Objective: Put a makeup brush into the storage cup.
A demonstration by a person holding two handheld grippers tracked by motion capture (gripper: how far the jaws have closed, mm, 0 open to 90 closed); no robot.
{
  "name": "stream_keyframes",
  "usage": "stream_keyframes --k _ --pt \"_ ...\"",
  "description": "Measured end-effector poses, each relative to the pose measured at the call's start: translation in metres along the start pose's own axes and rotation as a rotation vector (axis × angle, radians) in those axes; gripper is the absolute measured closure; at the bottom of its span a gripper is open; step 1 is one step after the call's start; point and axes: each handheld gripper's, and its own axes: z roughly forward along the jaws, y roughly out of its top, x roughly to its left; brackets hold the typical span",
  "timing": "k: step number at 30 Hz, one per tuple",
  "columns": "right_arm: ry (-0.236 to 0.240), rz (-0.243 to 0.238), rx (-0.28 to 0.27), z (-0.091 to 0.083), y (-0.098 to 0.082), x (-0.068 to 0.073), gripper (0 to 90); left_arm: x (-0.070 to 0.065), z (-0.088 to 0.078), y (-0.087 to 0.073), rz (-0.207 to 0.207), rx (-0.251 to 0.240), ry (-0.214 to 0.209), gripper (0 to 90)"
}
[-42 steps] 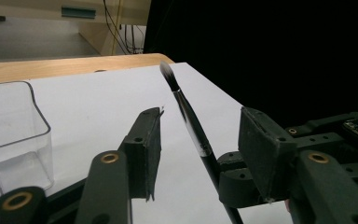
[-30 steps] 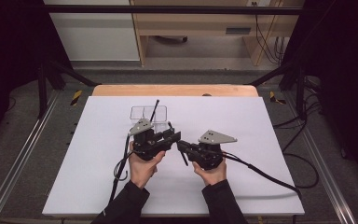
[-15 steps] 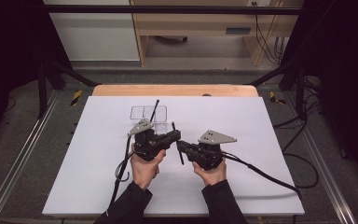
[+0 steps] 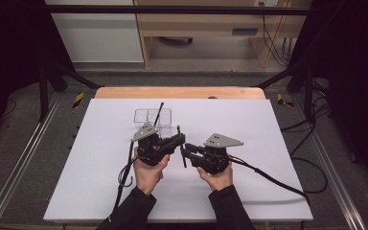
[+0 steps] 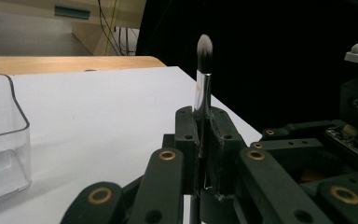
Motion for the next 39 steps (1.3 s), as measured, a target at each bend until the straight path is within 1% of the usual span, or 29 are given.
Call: stream_keyframes --k 4,7,10,14,18,20,22,25,30,33,36,39 --pt "-0.008 -0.01 0.006 -0.001 0.0 0.0 60.8 0.001 -0.005 0.002 0.024 -0.003 0.017 83.2" --pt "-0.01 -0.01 0.009 -0.002 0.001 -0.001 56.8 0.003 -0.009 0.004 0.038 -0.004 0.024 83.2" --pt "-0.017 -0.006 0.008 -0.005 0.003 -0.002 52.4 0.005 -0.013 0.005 0.068 0.004 0.031 83.2" --pt "-0.04 -0.009 0.009 -0.008 0.005 -0.004 46.6 0.007 -0.019 0.008 0.093 0.002 0.037 83.2" --pt "-0.059 0.009 0.009 -0.011 0.005 -0.009 41.7 0.009 -0.025 0.01 0.116 0.0 0.049 83.2" --pt "-0.072 0.013 0.01 -0.013 0.005 -0.011 38.7 0.01 -0.028 0.011 0.124 -0.002 0.056 83.2" --pt "-0.098 0.006 0.025 -0.014 0.004 -0.013 35.3 0.012 -0.031 0.012 0.131 -0.003 0.058 83.2" --pt "-0.126 0.014 0.022 -0.017 0.002 -0.017 28.8 0.014 -0.034 0.014 0.138 -0.001 0.067 83.2" --pt "-0.174 0.018 0.035 -0.021 -0.002 -0.024 21.9 0.016 -0.04 0.016 0.159 0.004 0.078 83.2" --pt "-0.188 0.009 0.037 -0.024 -0.005 -0.027 19.7 0.019 -0.044 0.017 0.162 0.007 0.082 83.2" --pt "-0.201 0.018 0.034 -0.029 -0.007 -0.032 17.9 0.022 -0.046 0.018 0.164 0.012 0.086 83.2" --pt "-0.216 0.02 0.041 -0.032 -0.01 -0.035 16.8 0.023 -0.047 0.019 0.175 0.019 0.093 83.1"
